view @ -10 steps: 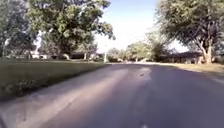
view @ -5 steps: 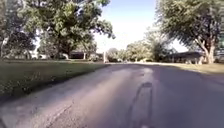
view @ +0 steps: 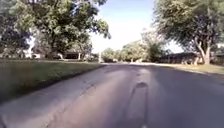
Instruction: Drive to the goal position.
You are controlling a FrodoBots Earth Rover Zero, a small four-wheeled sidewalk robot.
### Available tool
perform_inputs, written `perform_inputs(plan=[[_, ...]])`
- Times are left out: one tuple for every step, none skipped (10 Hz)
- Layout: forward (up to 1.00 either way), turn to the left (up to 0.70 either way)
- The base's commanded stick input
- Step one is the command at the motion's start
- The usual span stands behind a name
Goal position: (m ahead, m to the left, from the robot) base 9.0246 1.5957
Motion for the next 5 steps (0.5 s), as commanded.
perform_inputs(plan=[[1.0, 0.0], [1.0, 0.0], [1.0, 0.0], [1.0, 0.0], [1.0, 0.0]])
